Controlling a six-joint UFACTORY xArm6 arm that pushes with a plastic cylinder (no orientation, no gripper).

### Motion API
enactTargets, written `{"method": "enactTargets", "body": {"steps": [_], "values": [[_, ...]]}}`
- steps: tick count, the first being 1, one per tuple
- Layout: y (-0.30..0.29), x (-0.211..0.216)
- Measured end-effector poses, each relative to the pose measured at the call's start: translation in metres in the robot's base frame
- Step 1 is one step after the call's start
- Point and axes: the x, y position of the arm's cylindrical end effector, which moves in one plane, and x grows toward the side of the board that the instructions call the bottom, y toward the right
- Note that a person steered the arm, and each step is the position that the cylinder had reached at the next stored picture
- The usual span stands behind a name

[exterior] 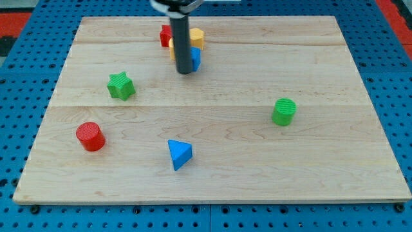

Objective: Push the green circle vertical to the blue cube

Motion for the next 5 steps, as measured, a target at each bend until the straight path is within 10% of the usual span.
{"method": "enactTargets", "body": {"steps": [5], "values": [[0.161, 0.001]]}}
